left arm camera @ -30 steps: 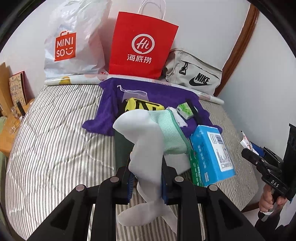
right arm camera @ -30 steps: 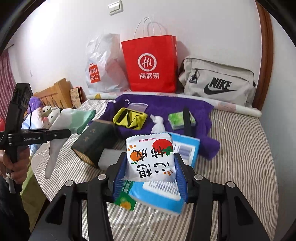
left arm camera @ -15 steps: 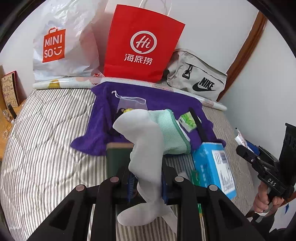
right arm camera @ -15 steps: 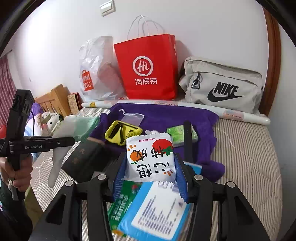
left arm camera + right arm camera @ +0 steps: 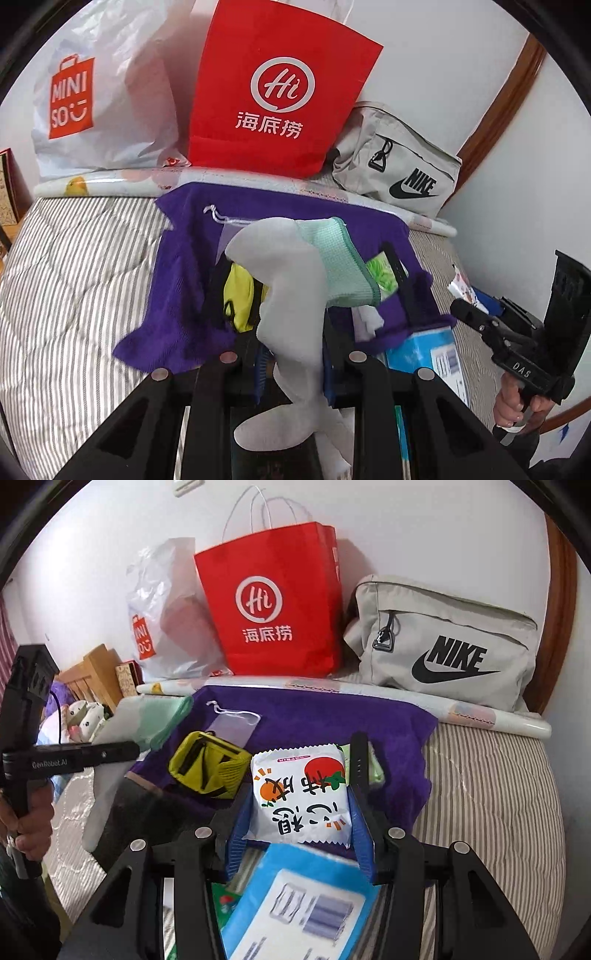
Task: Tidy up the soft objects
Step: 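Lower the socks and the snack packet onto the towel with both tools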
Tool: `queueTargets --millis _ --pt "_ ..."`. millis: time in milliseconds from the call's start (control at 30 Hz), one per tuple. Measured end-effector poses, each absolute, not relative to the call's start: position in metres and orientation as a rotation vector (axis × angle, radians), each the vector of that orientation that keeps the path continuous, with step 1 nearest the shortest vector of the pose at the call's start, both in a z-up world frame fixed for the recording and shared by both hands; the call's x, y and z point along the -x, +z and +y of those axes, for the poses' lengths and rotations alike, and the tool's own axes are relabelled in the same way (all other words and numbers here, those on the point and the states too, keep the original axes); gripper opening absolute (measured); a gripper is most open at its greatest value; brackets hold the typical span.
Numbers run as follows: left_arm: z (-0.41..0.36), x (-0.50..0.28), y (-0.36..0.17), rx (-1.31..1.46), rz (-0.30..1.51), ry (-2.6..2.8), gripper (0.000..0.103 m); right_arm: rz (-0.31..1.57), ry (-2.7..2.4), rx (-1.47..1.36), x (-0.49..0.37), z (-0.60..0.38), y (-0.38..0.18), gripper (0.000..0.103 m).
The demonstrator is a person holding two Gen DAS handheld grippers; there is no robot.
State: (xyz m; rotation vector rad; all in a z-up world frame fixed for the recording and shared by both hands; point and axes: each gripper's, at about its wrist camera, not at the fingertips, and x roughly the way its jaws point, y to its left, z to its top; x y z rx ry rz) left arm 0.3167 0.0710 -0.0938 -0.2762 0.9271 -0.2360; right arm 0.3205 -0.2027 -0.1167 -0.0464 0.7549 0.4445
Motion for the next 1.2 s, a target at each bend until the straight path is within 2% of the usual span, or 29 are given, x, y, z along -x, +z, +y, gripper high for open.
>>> queueTargets --millis 633,1200 --pt "0.070 -0.415 -0.118 0.278 1.009 -0.229 0.022 0.824 0.465 0.100 -0.373 -0.188 -0.139 0.049" --pt "0.057 -0.441 -0.144 0.204 1.066 -0.221 0.022 0.896 0.488 0.091 -0.395 -0.183 -0.158 0.050"
